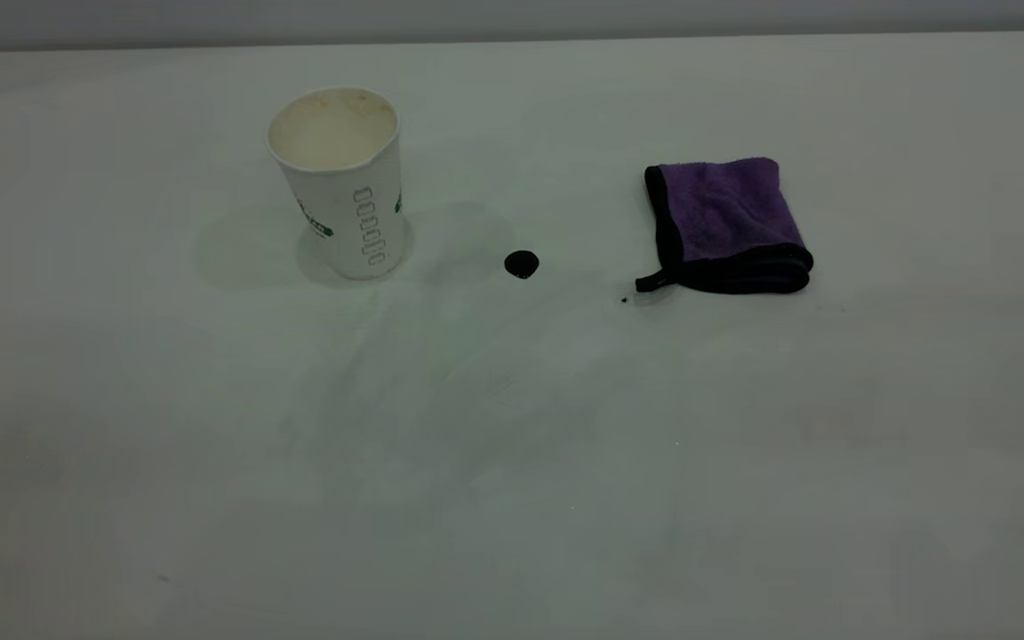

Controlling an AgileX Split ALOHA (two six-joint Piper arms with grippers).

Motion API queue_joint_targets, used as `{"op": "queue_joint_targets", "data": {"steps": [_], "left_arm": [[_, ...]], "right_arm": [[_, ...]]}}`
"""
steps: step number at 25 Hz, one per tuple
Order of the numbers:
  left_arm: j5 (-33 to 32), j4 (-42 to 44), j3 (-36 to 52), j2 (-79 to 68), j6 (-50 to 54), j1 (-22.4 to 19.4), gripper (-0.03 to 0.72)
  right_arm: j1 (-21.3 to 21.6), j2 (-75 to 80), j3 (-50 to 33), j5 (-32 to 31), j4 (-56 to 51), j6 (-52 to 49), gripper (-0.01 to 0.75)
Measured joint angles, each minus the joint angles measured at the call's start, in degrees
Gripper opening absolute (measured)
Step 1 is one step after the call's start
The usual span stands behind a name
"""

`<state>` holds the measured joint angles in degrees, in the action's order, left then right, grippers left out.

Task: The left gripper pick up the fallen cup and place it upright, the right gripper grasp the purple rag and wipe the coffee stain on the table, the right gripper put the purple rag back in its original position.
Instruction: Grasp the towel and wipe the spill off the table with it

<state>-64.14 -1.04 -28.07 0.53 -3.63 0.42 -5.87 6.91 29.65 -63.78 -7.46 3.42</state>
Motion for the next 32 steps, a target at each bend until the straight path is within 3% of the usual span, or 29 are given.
{"op": "queue_joint_targets", "data": {"steps": [5, 14, 24, 32], "left_arm": [[-0.28, -0.04, 0.0, 0.55, 0.0, -3.76, 0.498], [-0.28, -0.06, 0.0, 0.55, 0.0, -3.77, 0.498], [-0.38, -0.06, 0.0, 0.55, 0.0, -3.77, 0.498], [-0.38, -0.06, 0.0, 0.55, 0.0, -3.77, 0.498]], "right_arm": [[0.0, 14.41, 3.34, 8.12, -0.75, 3.65, 0.517], [0.0, 46.4, 8.57, 23.75, -11.57, 17.93, 0.525], [-1.33, 82.31, 21.4, 29.37, -19.38, 31.55, 0.524], [-7.94, 107.64, 38.58, 32.44, -14.98, 26.78, 0.524]]}}
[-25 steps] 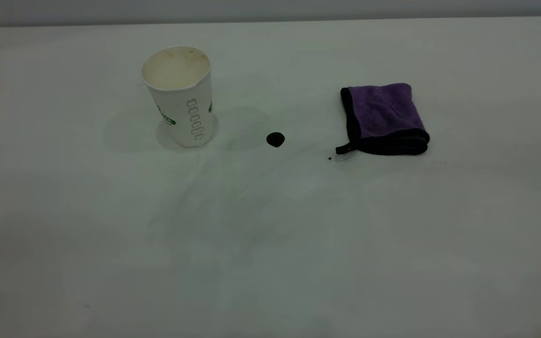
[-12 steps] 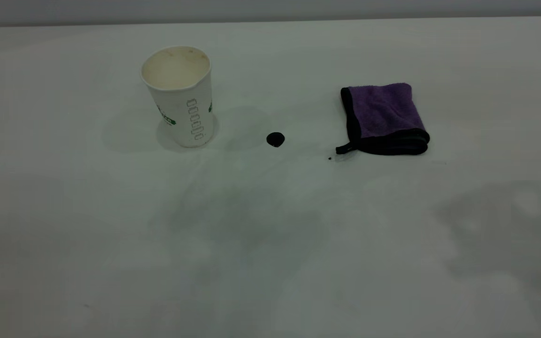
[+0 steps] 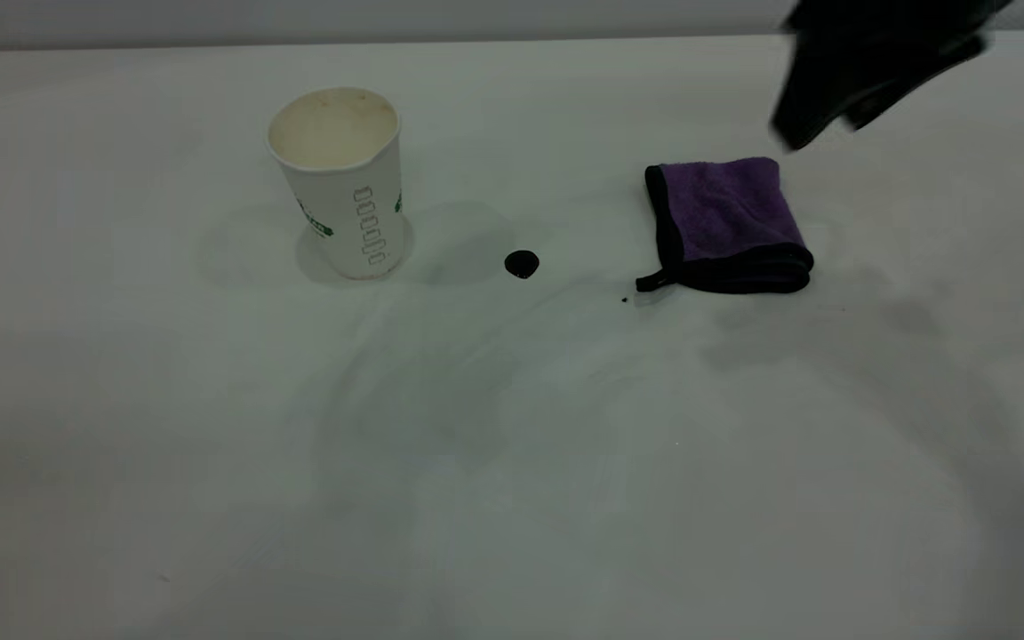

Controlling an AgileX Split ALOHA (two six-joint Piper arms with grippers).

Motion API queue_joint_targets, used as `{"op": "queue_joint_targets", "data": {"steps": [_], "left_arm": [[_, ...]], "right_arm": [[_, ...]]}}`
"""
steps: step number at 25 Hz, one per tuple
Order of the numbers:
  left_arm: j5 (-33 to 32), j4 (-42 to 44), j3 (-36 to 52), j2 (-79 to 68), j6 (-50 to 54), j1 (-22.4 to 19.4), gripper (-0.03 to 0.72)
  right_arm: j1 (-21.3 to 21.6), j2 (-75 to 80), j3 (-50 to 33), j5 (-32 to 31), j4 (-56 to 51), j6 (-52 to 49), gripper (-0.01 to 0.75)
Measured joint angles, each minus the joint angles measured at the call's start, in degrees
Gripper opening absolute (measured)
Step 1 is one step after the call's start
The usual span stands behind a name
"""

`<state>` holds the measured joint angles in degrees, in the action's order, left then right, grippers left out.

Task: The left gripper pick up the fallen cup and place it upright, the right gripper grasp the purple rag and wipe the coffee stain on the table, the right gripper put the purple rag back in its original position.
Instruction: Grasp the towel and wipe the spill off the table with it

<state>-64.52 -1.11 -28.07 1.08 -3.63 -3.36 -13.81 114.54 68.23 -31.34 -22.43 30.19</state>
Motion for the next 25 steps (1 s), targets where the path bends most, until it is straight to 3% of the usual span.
{"op": "queue_joint_targets", "data": {"steps": [6, 12, 16, 25], "left_arm": [[0.0, 0.0, 0.0, 0.0, 0.0, 0.0, 0.498], [0.0, 0.0, 0.0, 0.0, 0.0, 0.0, 0.498], [0.0, 0.0, 0.0, 0.0, 0.0, 0.0, 0.498], [0.0, 0.0, 0.0, 0.0, 0.0, 0.0, 0.498]], "right_arm": [[0.09, 16.18, 17.23, -4.81, 9.93, -9.81, 0.523], [0.62, 26.44, 30.42, -9.02, 12.89, -11.68, 0.523], [1.46, 30.8, 34.8, -10.32, 12.84, -11.92, 0.523], [1.83, 35.51, 36.46, -10.14, 8.67, -10.47, 0.489]]}}
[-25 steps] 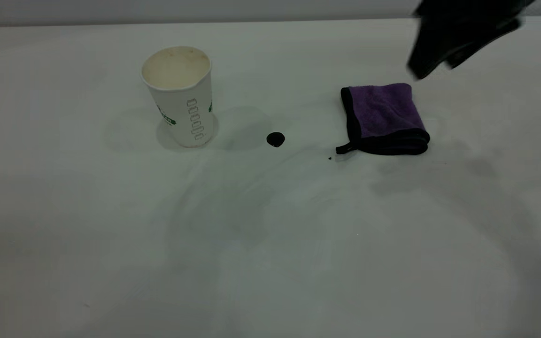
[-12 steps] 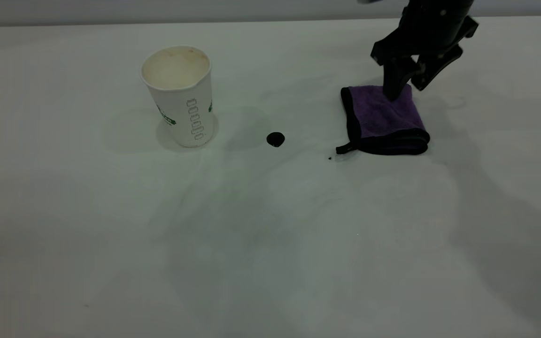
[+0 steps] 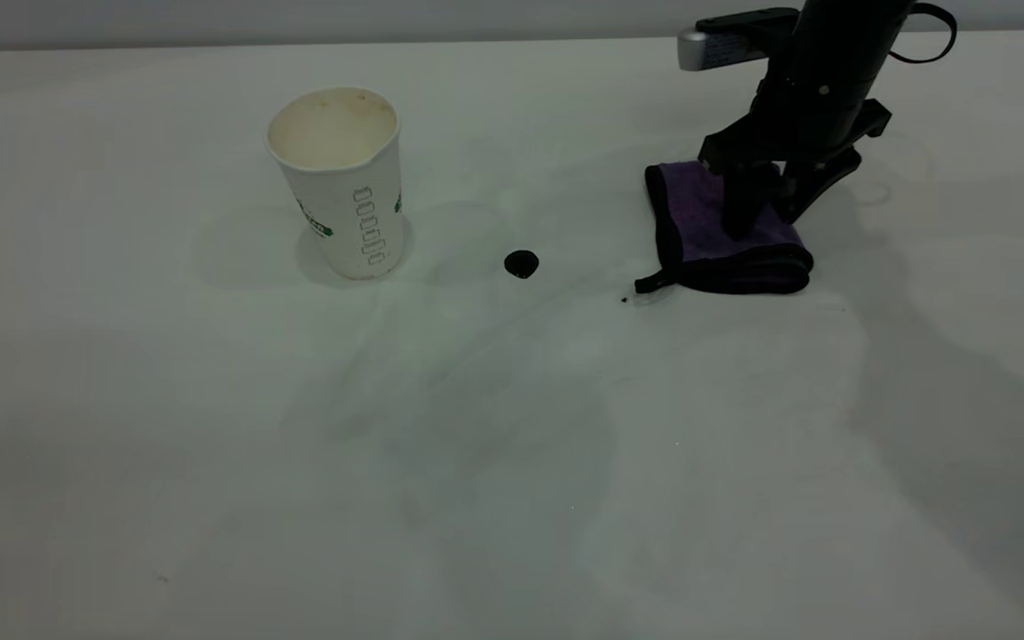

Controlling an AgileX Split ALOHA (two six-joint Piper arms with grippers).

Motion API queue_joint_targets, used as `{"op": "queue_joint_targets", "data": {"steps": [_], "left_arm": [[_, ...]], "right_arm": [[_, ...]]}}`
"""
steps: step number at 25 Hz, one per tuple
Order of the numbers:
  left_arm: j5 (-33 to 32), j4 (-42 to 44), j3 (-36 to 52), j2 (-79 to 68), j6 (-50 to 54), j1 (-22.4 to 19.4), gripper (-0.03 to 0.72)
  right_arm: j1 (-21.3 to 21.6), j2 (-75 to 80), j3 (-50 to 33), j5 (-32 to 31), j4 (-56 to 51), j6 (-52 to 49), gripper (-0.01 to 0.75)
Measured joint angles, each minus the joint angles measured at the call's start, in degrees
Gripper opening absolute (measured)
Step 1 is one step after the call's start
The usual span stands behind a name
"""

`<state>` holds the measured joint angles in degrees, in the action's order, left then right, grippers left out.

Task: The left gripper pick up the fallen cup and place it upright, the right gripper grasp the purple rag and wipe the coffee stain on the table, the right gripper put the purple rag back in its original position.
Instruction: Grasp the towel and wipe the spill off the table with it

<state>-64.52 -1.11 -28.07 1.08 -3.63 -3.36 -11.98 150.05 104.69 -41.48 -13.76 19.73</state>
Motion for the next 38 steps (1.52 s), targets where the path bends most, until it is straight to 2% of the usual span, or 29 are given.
{"op": "queue_joint_targets", "data": {"steps": [3, 5, 8, 10, 16, 21, 25, 30, 38], "left_arm": [[-0.05, 0.0, 0.0, 0.0, 0.0, 0.0, 0.498], [-0.05, 0.0, 0.0, 0.0, 0.0, 0.0, 0.498], [-0.05, 0.0, 0.0, 0.0, 0.0, 0.0, 0.498], [-0.05, 0.0, 0.0, 0.0, 0.0, 0.0, 0.498], [-0.05, 0.0, 0.0, 0.0, 0.0, 0.0, 0.498], [-0.05, 0.0, 0.0, 0.0, 0.0, 0.0, 0.498], [-0.05, 0.0, 0.0, 0.0, 0.0, 0.0, 0.498], [-0.05, 0.0, 0.0, 0.0, 0.0, 0.0, 0.498], [-0.05, 0.0, 0.0, 0.0, 0.0, 0.0, 0.498]], "right_arm": [[0.0, 0.52, 0.45, 0.05, -2.15, 1.68, 0.442], [0.0, 0.65, 0.51, 0.16, -2.6, 1.97, 0.351], [-0.11, 0.92, 0.55, 0.35, -4.38, 3.44, 0.132], [-0.3, 0.98, 0.55, 0.63, -6.77, 5.07, 0.08], [-5.65, 1.77, 0.62, 4.84, -16.58, 10.55, 0.08], [-10.84, 2.16, 0.75, 8.41, -18.2, 11.69, 0.08], [-13.92, 2.26, 0.92, 8.94, -18.33, 11.75, 0.08], [-16.38, 2.32, 0.92, 5.18, -18.71, 11.79, 0.08], [-18.84, 2.94, 0.92, -6.95, -19.84, 11.79, 0.08]]}}
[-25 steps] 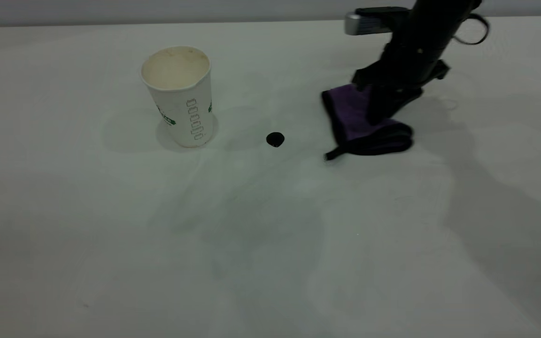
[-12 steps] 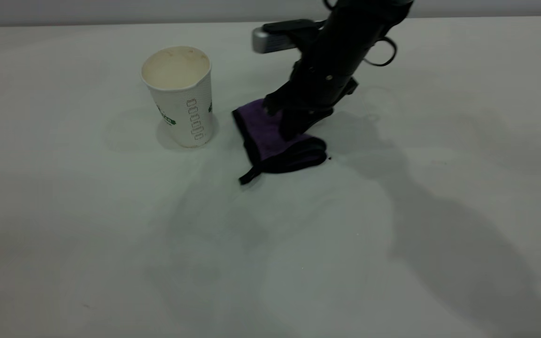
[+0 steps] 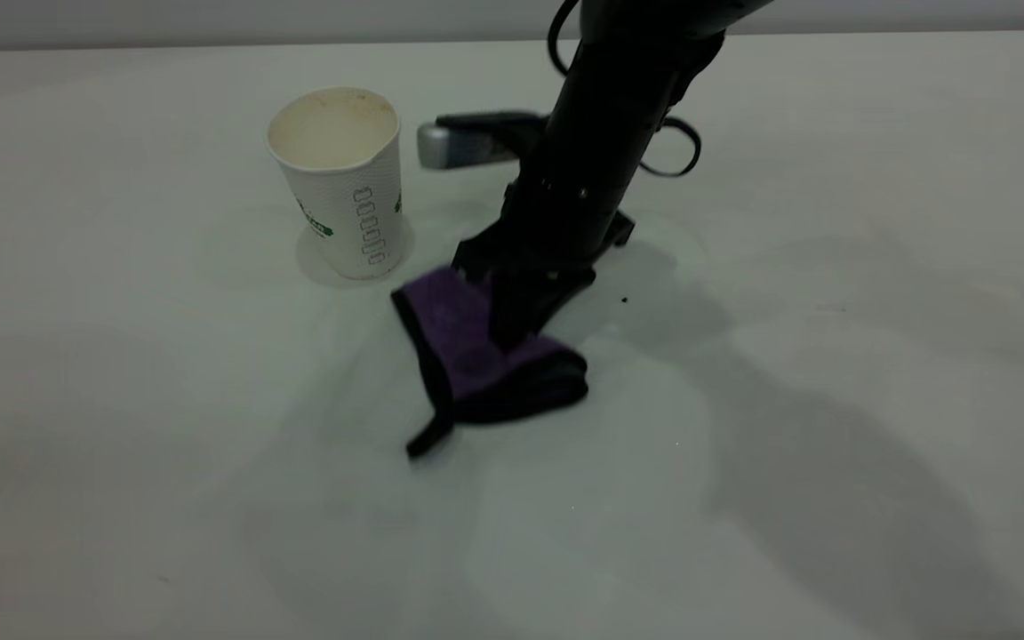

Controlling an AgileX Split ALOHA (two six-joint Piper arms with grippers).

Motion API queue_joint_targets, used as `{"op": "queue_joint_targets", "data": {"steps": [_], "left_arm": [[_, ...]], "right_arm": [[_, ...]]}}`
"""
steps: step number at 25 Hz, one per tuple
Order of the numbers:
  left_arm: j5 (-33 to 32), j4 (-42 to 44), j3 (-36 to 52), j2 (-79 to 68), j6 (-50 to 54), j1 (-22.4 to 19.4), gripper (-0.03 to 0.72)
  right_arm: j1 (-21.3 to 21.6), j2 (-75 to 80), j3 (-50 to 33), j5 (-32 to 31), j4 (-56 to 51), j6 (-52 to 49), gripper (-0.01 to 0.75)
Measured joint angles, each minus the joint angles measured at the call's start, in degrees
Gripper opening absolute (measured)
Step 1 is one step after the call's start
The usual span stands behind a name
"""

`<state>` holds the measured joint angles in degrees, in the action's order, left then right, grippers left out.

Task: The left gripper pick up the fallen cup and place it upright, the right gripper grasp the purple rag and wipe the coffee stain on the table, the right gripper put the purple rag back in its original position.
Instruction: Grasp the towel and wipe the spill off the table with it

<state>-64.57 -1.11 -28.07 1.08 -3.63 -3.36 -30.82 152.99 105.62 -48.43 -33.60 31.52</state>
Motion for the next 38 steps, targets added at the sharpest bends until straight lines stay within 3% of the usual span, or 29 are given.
{"op": "queue_joint_targets", "data": {"steps": [5, 11, 19, 31, 38], "left_arm": [[0.0, 0.0, 0.0, 0.0, 0.0, 0.0, 0.498], [0.0, 0.0, 0.0, 0.0, 0.0, 0.0, 0.498], [0.0, 0.0, 0.0, 0.0, 0.0, 0.0, 0.498], [0.0, 0.0, 0.0, 0.0, 0.0, 0.0, 0.498], [0.0, 0.0, 0.0, 0.0, 0.0, 0.0, 0.498]], "right_arm": [[-2.62, 0.47, -0.11, -7.38, -0.87, 0.7, 0.08], [-3.68, 0.54, -0.18, -2.69, -1.59, -1.3, 0.085], [1.38, 0.66, 4.36, 3.03, 0.33, -5.97, 0.088], [7.72, 0.66, 7.06, 8.03, 13.63, -20.0, 0.092], [7.39, 0.66, 7.06, 6.17, 7.54, -18.18, 0.097]]}}
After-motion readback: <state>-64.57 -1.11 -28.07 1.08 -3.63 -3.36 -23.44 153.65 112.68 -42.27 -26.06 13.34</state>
